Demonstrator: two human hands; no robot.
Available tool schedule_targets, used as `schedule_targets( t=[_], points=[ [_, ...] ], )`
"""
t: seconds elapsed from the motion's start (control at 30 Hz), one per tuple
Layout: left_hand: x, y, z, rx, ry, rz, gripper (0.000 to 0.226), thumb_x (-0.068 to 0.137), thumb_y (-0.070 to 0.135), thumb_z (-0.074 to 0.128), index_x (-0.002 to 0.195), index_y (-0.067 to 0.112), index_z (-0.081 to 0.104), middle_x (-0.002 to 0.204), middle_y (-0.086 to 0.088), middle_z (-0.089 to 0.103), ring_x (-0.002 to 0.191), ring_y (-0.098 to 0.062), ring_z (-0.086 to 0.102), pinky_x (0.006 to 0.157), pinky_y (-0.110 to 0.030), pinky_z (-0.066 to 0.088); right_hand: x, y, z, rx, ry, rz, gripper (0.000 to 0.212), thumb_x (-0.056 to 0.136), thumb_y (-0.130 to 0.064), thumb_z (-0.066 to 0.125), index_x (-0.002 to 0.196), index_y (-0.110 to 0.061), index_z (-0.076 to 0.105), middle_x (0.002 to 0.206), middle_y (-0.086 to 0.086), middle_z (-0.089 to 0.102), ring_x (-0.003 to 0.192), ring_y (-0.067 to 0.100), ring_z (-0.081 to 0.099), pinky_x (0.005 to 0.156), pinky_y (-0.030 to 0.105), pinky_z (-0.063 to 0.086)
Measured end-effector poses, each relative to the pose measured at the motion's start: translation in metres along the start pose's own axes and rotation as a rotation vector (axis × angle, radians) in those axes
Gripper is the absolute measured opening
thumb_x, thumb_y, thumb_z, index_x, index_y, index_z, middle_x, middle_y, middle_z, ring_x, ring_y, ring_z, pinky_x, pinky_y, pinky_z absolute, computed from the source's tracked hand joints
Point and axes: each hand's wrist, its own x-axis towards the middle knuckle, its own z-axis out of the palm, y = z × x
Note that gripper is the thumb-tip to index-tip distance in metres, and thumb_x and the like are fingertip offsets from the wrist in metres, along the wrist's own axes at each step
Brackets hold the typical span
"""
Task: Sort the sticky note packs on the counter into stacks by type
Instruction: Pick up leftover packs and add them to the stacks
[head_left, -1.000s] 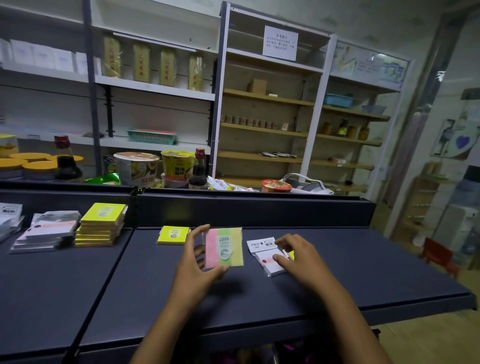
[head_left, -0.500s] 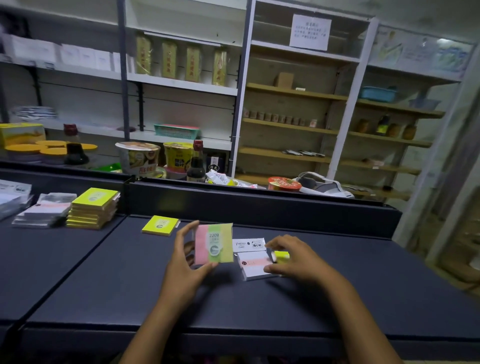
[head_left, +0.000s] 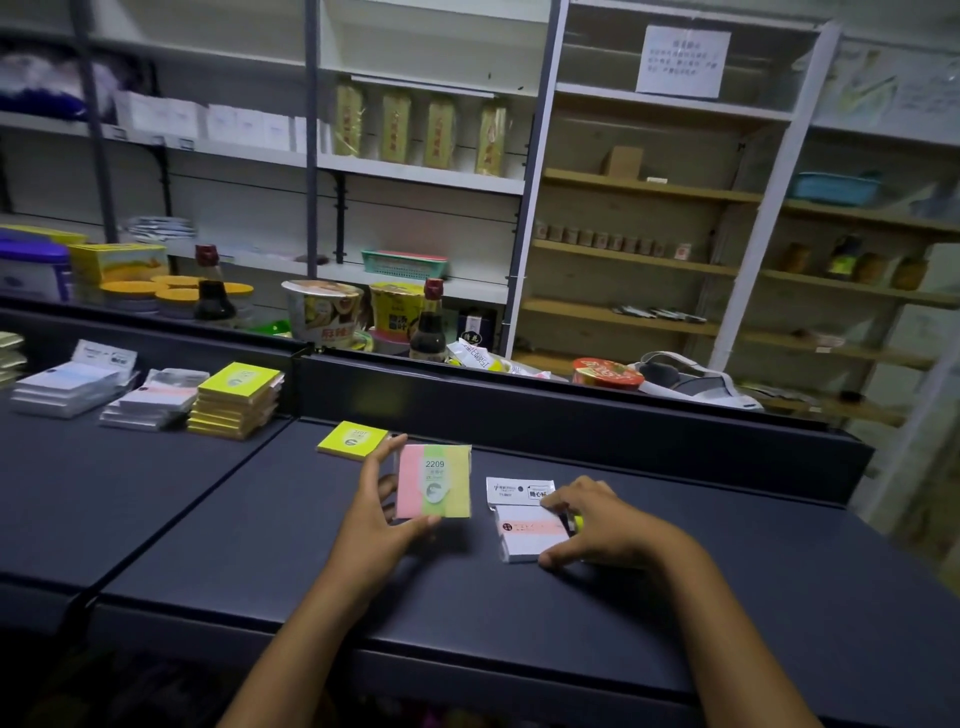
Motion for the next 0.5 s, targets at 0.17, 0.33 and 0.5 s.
schedule_targets(
  t=[0.17, 0.33, 0.5],
  points=[
    [0.0, 0.0, -0.001, -0.013, 0.019, -0.014, 0.092, 0.074, -0.009, 0.078, 0.137, 0.044, 0.039, 0.122, 0.0, 0.062, 0.112, -0.021, 0.063, 0.079, -0.04, 0.061, -0.004, -0.007, 0.007, 0.035, 0.089, -0.006, 0.069, 0.063, -0.056, 0.083, 0.117, -0.033, 0.047, 0.115, -0.01, 0.036, 0.113, 0.009, 0.036, 0.098, 0.03, 0.04],
    [-0.003, 0.0, 0.0, -0.02, 0.04, -0.029, 0.091, 0.074, -0.008, 0.079, 0.134, 0.047, 0.04, 0.12, 0.003, 0.064, 0.109, -0.023, 0.066, 0.076, -0.036, 0.061, -0.014, -0.014, 0.023, 0.12, 0.308, -0.033, 0.072, 0.057, -0.053, 0.085, 0.11, -0.04, 0.038, 0.114, -0.012, 0.027, 0.11, 0.008, 0.036, 0.069, 0.003, 0.024],
    [-0.011, 0.005, 0.0, 0.009, 0.08, -0.002, 0.091, 0.074, -0.004, 0.08, 0.132, 0.053, 0.04, 0.115, 0.012, 0.065, 0.105, -0.01, 0.067, 0.075, -0.029, 0.06, -0.024, -0.021, 0.032, 0.241, 0.409, -0.044, 0.073, 0.058, -0.045, 0.086, 0.111, -0.045, 0.036, 0.119, -0.007, 0.031, 0.102, 0.01, 0.056, 0.066, 0.005, 0.041]
  ],
)
